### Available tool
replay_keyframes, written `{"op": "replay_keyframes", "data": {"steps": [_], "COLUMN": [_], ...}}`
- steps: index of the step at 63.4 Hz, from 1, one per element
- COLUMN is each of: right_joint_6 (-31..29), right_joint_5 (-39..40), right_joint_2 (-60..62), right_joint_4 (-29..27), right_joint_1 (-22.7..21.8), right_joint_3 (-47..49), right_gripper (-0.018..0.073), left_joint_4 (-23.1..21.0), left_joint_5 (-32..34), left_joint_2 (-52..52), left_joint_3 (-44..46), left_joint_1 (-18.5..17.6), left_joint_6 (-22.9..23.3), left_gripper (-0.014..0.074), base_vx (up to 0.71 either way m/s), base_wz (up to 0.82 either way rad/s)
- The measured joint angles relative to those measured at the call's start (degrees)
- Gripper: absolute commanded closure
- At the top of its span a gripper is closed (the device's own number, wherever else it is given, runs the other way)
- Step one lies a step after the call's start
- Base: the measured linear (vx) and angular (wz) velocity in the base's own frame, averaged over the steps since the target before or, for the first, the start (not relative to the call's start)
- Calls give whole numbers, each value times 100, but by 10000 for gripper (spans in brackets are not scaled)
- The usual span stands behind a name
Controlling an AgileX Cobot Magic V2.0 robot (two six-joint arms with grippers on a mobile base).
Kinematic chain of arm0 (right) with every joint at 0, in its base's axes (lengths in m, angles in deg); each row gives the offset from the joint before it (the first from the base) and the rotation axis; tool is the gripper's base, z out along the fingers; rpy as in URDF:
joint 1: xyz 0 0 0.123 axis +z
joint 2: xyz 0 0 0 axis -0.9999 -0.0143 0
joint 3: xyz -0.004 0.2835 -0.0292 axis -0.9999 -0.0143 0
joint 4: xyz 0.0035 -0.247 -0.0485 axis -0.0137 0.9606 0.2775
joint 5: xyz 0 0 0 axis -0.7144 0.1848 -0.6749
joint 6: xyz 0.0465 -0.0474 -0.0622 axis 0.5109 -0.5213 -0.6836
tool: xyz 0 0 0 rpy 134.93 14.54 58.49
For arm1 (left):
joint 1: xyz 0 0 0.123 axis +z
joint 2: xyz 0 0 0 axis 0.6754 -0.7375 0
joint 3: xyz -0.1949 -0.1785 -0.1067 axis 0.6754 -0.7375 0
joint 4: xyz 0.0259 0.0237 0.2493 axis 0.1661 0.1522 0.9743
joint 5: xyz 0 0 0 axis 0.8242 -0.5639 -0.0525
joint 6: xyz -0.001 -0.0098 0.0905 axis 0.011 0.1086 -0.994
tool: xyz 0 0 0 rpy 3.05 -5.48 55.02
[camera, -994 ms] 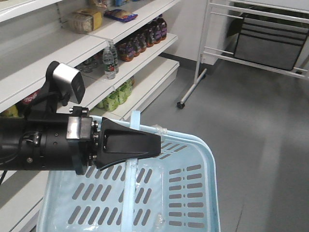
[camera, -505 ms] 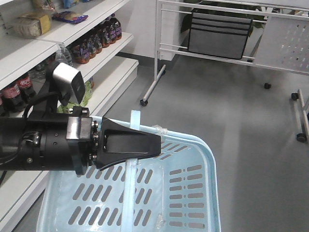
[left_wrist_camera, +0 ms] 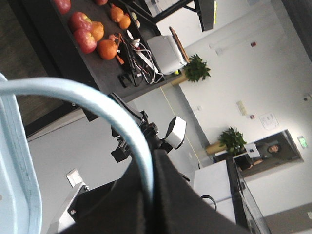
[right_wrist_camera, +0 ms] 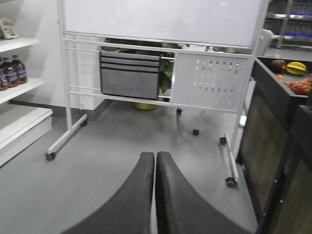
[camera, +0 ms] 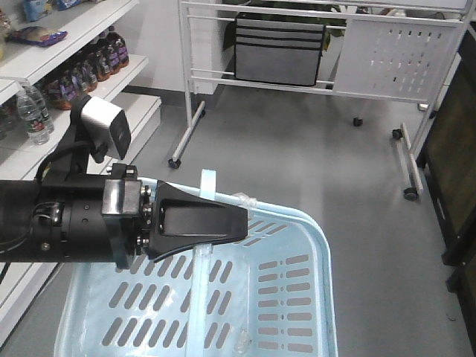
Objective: Place coke in basket with both arms
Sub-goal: 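Turn the base away from the shelf holding the basket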
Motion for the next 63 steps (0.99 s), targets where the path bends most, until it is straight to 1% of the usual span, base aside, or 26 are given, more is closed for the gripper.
{"op": "replay_keyframes", "data": {"steps": [38, 63], "right_joint_6": [0, 0], "right_joint_5": [0, 0], "right_joint_2": [0, 0], "right_joint_4": [0, 0], "right_joint_1": [0, 0], "right_joint_3": [0, 0], "right_gripper": [561, 561], "left_joint_4": [0, 0], "left_joint_5": [0, 0], "left_joint_2": [0, 0], "left_joint_3": [0, 0], "left_joint_1": [0, 0], "left_joint_6": [0, 0], "left_gripper": [603, 603], "base_vx": [11, 13], "base_wz": [-36, -14]}}
